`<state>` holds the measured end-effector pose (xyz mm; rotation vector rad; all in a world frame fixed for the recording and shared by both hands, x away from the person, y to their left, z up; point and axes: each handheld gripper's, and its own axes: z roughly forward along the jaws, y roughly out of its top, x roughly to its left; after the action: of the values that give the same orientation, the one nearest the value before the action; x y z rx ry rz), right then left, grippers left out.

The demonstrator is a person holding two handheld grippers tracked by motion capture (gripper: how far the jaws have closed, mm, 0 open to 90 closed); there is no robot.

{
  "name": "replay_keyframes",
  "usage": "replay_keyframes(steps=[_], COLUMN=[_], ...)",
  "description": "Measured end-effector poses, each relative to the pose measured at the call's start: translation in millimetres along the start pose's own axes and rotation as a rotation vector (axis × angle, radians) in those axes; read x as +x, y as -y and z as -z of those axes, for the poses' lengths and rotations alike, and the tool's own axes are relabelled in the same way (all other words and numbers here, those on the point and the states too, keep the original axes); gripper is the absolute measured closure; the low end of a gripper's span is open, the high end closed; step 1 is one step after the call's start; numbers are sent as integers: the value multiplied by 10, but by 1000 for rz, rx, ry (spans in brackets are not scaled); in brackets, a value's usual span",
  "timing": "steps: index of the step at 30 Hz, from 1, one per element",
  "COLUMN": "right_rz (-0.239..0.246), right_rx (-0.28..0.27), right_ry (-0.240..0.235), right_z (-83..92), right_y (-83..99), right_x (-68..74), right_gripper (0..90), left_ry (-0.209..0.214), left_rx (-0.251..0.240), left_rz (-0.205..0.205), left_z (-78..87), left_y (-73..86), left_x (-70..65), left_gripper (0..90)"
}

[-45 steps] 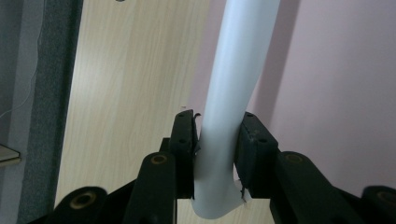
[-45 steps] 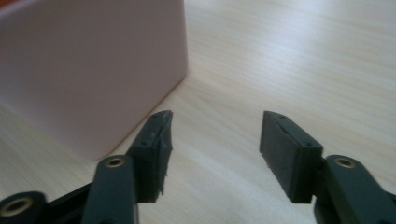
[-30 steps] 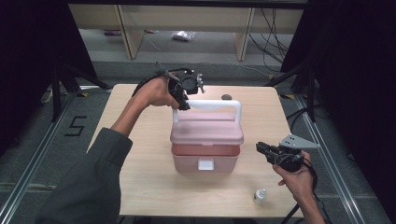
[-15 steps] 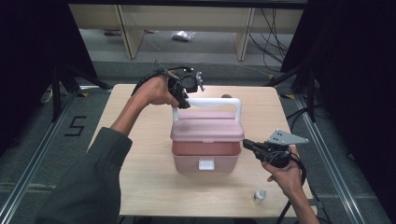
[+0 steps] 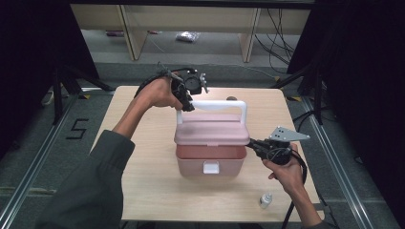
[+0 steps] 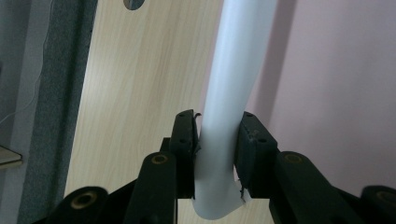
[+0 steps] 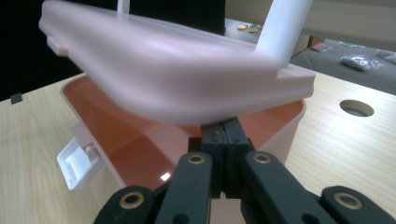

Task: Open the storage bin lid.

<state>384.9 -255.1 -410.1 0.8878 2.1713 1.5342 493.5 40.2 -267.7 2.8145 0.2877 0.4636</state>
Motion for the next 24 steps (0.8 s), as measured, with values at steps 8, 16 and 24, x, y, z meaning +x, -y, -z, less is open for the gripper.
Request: replay_keyframes(steps=[8, 16, 24], right_rz=[18, 20, 18], right_rx=[-2, -8, 8], right_ry=[-15, -7, -5], right_z=[-13, -21, -10], right_y=[-12, -23, -40], right_x=[-6, -11, -6], right_gripper=[900, 900, 900], left_ry=[-26, -67, -101], left_rx=[-123, -283, -350], left_rz=[95, 260, 395], left_z=[35, 121, 141], left_y=[151, 447, 791], left_x=[4, -135, -293], left_gripper=[433, 356, 332])
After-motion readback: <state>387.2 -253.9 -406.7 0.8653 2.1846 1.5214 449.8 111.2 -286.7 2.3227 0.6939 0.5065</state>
